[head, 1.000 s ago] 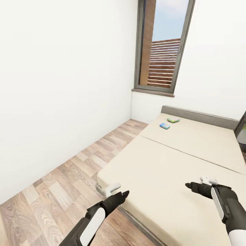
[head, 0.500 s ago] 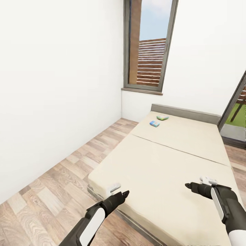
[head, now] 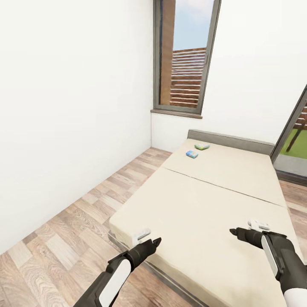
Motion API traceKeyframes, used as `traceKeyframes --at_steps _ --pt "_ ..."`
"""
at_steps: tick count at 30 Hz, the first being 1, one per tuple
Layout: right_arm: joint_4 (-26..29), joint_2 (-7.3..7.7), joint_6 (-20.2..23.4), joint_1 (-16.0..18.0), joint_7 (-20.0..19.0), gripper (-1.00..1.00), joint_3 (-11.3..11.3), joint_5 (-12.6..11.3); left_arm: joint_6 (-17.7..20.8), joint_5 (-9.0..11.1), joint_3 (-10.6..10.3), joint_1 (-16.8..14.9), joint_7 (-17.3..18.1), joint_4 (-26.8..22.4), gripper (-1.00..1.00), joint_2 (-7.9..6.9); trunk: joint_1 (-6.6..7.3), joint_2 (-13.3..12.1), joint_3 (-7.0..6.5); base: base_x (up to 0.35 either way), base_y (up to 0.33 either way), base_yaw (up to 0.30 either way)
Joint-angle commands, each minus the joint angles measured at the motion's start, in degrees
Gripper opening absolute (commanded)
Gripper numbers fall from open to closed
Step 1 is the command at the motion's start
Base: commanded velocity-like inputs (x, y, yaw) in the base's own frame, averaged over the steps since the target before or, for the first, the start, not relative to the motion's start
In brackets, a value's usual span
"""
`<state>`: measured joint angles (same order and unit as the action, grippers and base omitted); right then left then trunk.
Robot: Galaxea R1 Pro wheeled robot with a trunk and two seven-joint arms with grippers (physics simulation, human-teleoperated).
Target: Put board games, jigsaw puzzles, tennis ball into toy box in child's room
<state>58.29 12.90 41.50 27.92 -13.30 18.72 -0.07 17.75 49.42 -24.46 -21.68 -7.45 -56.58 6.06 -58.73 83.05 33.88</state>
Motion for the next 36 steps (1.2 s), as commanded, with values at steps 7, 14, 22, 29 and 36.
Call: traceKeyframes --at_steps 7,14,22,29,36 --pt "1.3 -0.27 -0.1 -0.1 -0.1 1.00 -0.1 0.1 0.1 0.6 -0.1 0.0 -0.5 -0.1 1.00 -0.04 0.00 0.0 0.06 0.029 0.128 -0.045" --pt "2.4 -0.28 -0.1 -0.1 0.0 1.00 0.0 0.1 0.1 0.5 -0.1 0.0 -0.5 -0.1 1.00 -0.08 0.00 0.0 0.06 0.067 0.231 -0.071" --pt "1.8 -0.34 -0.7 0.2 0.1 1.00 0.4 -0.2 0.1 0.5 -0.1 0.0 -0.5 -0.1 1.00 -0.08 0.00 0.0 0.06 0.136 0.273 -0.006" --pt "1.9 -0.36 -2.9 0.1 -0.1 1.00 0.5 -0.4 0.1 0.6 -0.1 0.0 -0.5 -0.1 1.00 -0.08 0.00 0.0 0.06 0.162 0.278 -0.029" --pt "2.2 -0.35 -3.4 0.0 -0.1 1.00 0.4 -0.5 0.1 0.5 -0.1 0.0 -0.5 0.0 1.00 -0.08 0.00 0.0 0.06 0.165 0.290 -0.165"
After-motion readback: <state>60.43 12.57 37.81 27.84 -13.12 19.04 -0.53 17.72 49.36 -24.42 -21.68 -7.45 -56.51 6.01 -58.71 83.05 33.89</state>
